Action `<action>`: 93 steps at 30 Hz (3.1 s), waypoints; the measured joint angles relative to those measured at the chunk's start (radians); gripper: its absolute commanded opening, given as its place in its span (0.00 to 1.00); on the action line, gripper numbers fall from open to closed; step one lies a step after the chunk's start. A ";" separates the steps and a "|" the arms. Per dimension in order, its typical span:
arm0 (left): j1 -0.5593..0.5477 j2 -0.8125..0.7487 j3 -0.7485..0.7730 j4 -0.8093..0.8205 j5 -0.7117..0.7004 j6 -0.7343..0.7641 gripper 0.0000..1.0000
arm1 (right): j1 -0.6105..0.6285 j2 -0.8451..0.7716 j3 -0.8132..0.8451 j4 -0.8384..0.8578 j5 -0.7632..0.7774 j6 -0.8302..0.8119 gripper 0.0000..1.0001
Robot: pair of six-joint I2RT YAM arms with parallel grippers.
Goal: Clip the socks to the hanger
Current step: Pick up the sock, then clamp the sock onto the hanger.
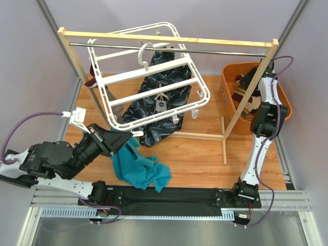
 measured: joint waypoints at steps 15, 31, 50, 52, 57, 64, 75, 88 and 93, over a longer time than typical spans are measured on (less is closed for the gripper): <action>0.000 0.000 0.000 0.007 0.001 0.000 0.00 | 0.090 0.029 0.146 -0.123 0.240 -0.179 0.56; 0.000 0.000 -0.006 0.008 0.004 -0.004 0.00 | 0.142 0.125 0.146 -0.196 0.388 -0.195 0.33; 0.000 -0.003 -0.027 0.020 0.003 -0.023 0.00 | 0.029 -0.096 -0.015 -0.147 0.140 -0.069 0.00; 0.000 -0.005 -0.030 0.023 0.003 -0.022 0.00 | 0.002 -0.160 -0.017 -0.132 0.097 -0.043 0.00; 0.000 -0.010 -0.032 0.032 0.004 -0.022 0.00 | -0.060 -0.327 -0.031 -0.078 -0.016 0.029 0.00; 0.000 -0.014 -0.036 0.043 0.004 -0.019 0.00 | -0.097 -0.588 -0.343 0.033 -0.163 0.131 0.00; 0.000 -0.042 -0.076 0.068 -0.003 -0.020 0.00 | -0.104 -1.325 -0.753 -0.113 -0.093 0.053 0.00; 0.000 -0.040 -0.084 0.097 0.001 -0.021 0.00 | 0.174 -1.678 -0.760 -0.508 -0.098 -0.063 0.00; 0.000 -0.037 -0.094 0.106 0.001 -0.022 0.00 | 0.528 -1.639 -0.871 -0.565 -0.139 -0.035 0.00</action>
